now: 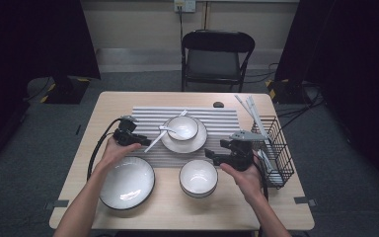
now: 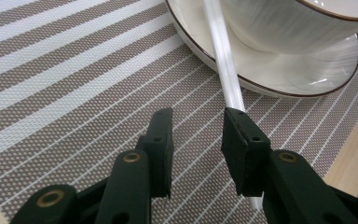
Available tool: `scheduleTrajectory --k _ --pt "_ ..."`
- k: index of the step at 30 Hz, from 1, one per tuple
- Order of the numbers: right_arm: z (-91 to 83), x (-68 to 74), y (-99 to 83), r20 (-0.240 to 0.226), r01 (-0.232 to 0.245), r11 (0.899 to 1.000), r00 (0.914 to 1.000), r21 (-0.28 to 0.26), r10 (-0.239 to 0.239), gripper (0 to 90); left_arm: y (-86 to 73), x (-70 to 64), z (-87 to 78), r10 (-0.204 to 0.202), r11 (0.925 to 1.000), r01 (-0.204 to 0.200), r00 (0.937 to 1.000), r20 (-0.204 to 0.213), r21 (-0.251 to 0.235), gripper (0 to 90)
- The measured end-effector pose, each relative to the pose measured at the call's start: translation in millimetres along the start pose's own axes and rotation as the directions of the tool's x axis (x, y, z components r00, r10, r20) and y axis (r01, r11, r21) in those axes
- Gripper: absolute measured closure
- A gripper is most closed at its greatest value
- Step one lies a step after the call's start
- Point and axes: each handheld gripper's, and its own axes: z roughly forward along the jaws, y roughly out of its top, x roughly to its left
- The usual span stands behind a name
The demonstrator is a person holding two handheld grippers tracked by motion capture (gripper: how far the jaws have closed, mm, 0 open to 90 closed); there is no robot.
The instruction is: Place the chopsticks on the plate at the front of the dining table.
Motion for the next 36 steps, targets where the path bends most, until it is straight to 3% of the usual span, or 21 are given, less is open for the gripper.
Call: scheduleTrajectory --k 8,29,36 --pt "0.0 -0.7 -0.1 0.002 0.001 1.0 1.0 0.0 -0.001 26.1 0.9 -6.7 -2.1 0.005 0.9999 -0.005 1.0 -0.005 0.009 57.2" --pt "1.4 -0.1 0.6 0.002 0.0 1.0 1.0 -0.001 0.0 26.1 -7.2 -8.7 1.2 -0.041 0.9989 0.042 0.9985 -0.037 0.021 42.6" --pt "1.6 -0.3 0.3 0.002 -0.001 1.0 1.0 0.001 0.001 26.1 -5.7 -16.8 5.0 -0.014 0.9989 0.016 0.9993 -0.033 0.044 39.4"
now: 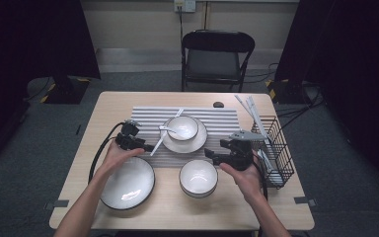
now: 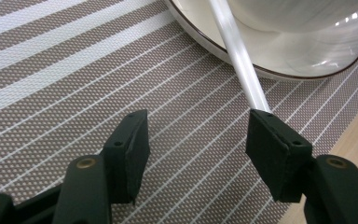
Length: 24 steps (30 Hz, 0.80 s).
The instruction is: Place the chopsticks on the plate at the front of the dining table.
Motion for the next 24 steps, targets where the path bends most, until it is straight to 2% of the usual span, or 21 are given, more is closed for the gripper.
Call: scheduleTrajectory --k 1,4,7,24 --pt "0.0 0.1 0.1 0.0 0.002 1.0 1.0 0.0 -0.002 26.1 0.6 -2.0 -0.5 0.013 0.9999 -0.013 0.9999 0.0 -0.007 39.4" --pt "-0.3 0.0 0.0 0.003 -0.001 1.0 1.0 -0.002 0.001 26.1 1.9 -5.4 -1.1 0.018 0.9997 -0.018 0.9998 0.005 -0.018 38.1" --pt "-0.3 0.0 0.0 0.003 -0.001 1.0 1.0 -0.002 0.001 26.1 1.9 -6.6 0.4 0.021 0.9997 -0.021 0.9998 -0.006 -0.01 37.7" --pt "0.3 0.2 -0.2 0.004 -0.001 1.0 1.0 -0.001 0.001 26.1 1.9 -10.3 6.0 0.029 0.9994 -0.029 0.9996 0.001 0.02 32.9"
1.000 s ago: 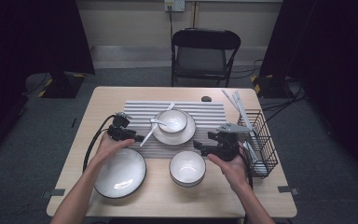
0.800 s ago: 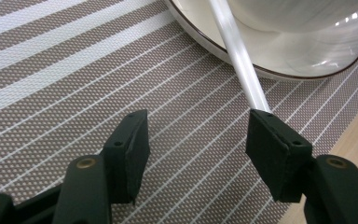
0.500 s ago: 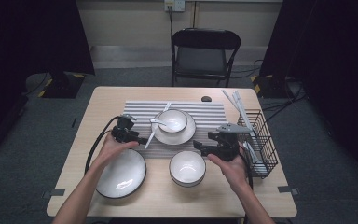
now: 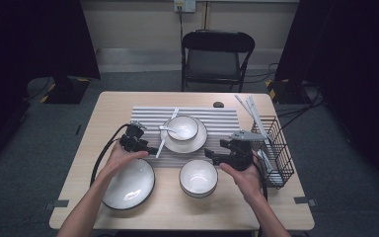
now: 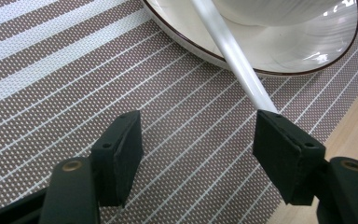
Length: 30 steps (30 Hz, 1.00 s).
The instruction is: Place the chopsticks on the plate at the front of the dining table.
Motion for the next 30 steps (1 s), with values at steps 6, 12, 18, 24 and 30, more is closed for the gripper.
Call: scheduleTrajectory --k 6,12,18,24,30 --pt "0.4 -1.6 0.2 0.002 -0.007 1.0 1.0 0.0 0.007 26.2 0.8 -1.8 1.7 0.016 0.9999 -0.016 0.9999 0.003 0.004 32.7" --pt "1.1 -1.1 -0.2 0.002 -0.006 1.0 1.0 0.002 0.006 26.1 2.1 -5.4 3.2 0.015 0.9998 -0.014 0.9999 0.003 -0.012 33.1" --pt "0.6 -1.6 -0.2 0.002 -0.01 1.0 0.9999 0.0 0.01 26.1 2.3 -6.3 6.1 0.019 0.9998 -0.019 0.9998 0.003 -0.011 33.0" --pt "1.6 -1.2 -0.6 0.0 -0.01 1.0 0.9999 0.005 0.01 26.1 2.5 -7.2 7.5 0.024 0.9997 -0.024 0.9997 -0.008 0.0 32.5" --pt "1.3 -2.3 -0.7 0.001 -0.015 1.0 0.9999 0.003 0.015 26.2 3.7 -6.8 8.4 0.014 0.9999 -0.014 0.9999 0.005 -0.005 32.5"
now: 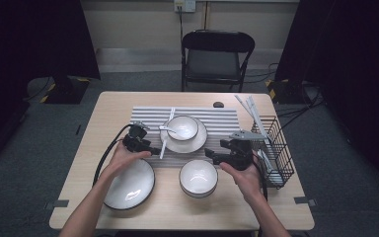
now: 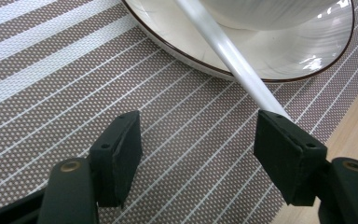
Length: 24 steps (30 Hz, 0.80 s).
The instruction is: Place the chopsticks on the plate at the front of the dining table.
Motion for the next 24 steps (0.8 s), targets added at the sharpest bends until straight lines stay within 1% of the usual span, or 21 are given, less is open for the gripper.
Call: scheduleTrajectory --k 1,3,6,7,8,10,11,12,13,14,15,16,17,18,19,20,22,24 --pt "0.0 -0.2 0.0 -0.001 -0.002 1.0 1.0 0.0 0.002 26.2 0.6 0.2 0.4 0.012 0.9999 -0.012 0.9999 0.009 0.005 32.8" --pt "0.0 -0.2 0.0 -0.002 -0.002 1.0 1.0 0.001 0.002 26.2 1.4 -0.4 1.0 0.01 0.9999 -0.01 0.9999 0.006 -0.004 32.7" --pt "-0.2 0.1 0.0 -0.002 0.0 1.0 1.0 0.0 0.0 26.2 2.2 -1.1 0.8 0.013 0.9999 -0.013 0.9999 0.005 0.005 32.7" --pt "-0.3 0.1 0.0 -0.001 -0.001 1.0 1.0 -0.001 0.001 26.2 2.4 -2.2 1.5 0.007 1.0 -0.007 1.0 0.002 0.002 32.4" --pt "-0.3 -0.2 0.1 -0.001 -0.002 1.0 1.0 -0.001 0.002 26.2 3.0 -2.0 1.6 0.014 0.9999 -0.014 0.9999 0.006 0.004 32.1" --pt "0.0 -0.7 0.0 -0.002 -0.005 1.0 1.0 0.002 0.005 26.2 3.6 -3.3 3.0 0.011 0.9999 -0.011 0.9999 0.01 -0.004 32.1" --pt "0.0 -0.5 -0.1 -0.001 -0.005 1.0 1.0 0.002 0.005 26.2 4.0 -4.0 4.3 0.011 0.9999 -0.011 0.9999 0.01 0.001 32.0" --pt "0.0 -0.3 -0.1 -0.003 -0.004 1.0 1.0 0.001 0.004 26.2 4.7 -4.0 5.5 0.027 0.9994 -0.027 0.9996 -0.001 0.021 31.8" --pt "-0.1 -0.1 -0.1 -0.003 -0.003 1.0 1.0 0.001 0.003 26.2 4.8 -4.3 6.7 0.023 0.9994 -0.023 0.9997 -0.004 0.025 31.6" --pt "-0.3 0.1 -0.1 -0.002 -0.001 1.0 1.0 0.0 0.001 26.2 4.8 -3.2 6.0 0.028 0.9994 -0.028 0.9996 0.0 0.02 31.6" --pt "-0.4 0.1 -0.1 -0.002 -0.002 1.0 1.0 0.0 0.002 26.2 4.7 -3.2 5.5 0.015 0.9999 -0.015 0.9999 0.002 0.005 32.0" --pt "-0.6 0.0 -0.1 -0.004 -0.002 1.0 1.0 -0.001 0.002 26.2 4.8 -2.9 4.7 0.014 0.9999 -0.014 0.9999 0.003 0.007 32.4" --pt "-0.6 -0.3 -0.1 -0.003 -0.001 1.0 1.0 -0.002 0.001 26.2 4.9 -3.7 4.5 0.016 0.9998 -0.016 0.9999 -0.006 0.009 32.4" --pt "-0.6 -0.6 -0.1 -0.002 -0.005 1.0 1.0 0.0 0.005 26.2 4.8 -3.1 4.1 0.025 0.9995 -0.025 0.9997 0.002 0.017 32.1" --pt "-0.5 -0.8 -0.2 -0.003 -0.006 1.0 1.0 0.0 0.006 26.2 4.8 -3.3 3.4 0.025 0.9996 -0.025 0.9997 0.002 0.015 31.5" --pt "-0.4 -0.7 -0.3 -0.002 -0.005 1.0 1.0 0.001 0.005 26.2 4.3 -4.0 2.3 0.015 0.9999 -0.015 0.9999 0.003 0.0 31.3" --pt "-0.3 -0.5 -0.4 -0.004 -0.005 1.0 1.0 0.002 0.005 26.2 4.6 -4.0 -1.9 0.02 0.9998 -0.02 0.9997 0.011 -0.006 31.0" --pt "0.3 -0.4 -0.4 -0.004 -0.005 1.0 1.0 0.002 0.005 26.2 4.8 -5.7 -4.7 0.019 0.9995 -0.019 0.9998 0.009 -0.027 30.6"
